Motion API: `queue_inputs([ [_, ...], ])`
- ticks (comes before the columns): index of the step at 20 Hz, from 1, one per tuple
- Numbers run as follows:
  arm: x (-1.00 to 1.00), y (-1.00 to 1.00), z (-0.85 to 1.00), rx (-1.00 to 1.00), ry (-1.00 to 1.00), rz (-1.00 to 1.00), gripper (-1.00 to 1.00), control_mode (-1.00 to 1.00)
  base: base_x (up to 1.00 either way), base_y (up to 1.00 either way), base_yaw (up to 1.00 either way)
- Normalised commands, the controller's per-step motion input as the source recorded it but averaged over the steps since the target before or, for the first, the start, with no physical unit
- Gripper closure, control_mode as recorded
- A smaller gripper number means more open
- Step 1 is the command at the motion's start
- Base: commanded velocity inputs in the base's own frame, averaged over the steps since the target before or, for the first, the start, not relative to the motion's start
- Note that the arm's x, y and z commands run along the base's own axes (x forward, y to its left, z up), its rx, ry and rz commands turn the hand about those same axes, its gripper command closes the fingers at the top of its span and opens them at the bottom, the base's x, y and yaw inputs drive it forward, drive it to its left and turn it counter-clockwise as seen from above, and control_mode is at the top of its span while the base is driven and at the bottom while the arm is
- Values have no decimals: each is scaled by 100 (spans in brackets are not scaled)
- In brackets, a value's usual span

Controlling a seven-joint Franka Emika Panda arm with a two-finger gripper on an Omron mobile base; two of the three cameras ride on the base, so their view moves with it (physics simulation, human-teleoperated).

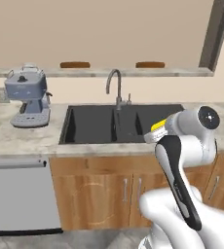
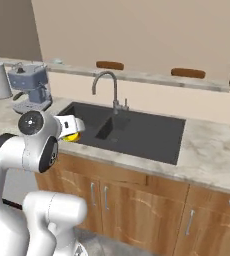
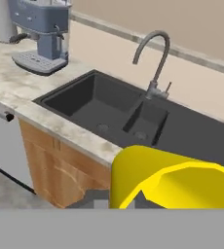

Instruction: Place the pitcher and cup on the dining counter for serving.

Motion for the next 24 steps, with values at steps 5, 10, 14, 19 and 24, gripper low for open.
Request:
queue_inputs([
  [5, 0, 0, 0, 0, 0, 0, 100, 100, 3, 100, 25],
  [10, 0, 0, 0, 0, 0, 0, 100, 100, 9, 100, 24],
  [14, 0, 0, 0, 0, 0, 0, 100, 100, 13, 100, 20],
  [19, 0, 0, 0, 0, 0, 0, 100, 100, 26, 100, 16],
  [24, 0, 0, 0, 0, 0, 0, 100, 100, 37, 100, 15],
])
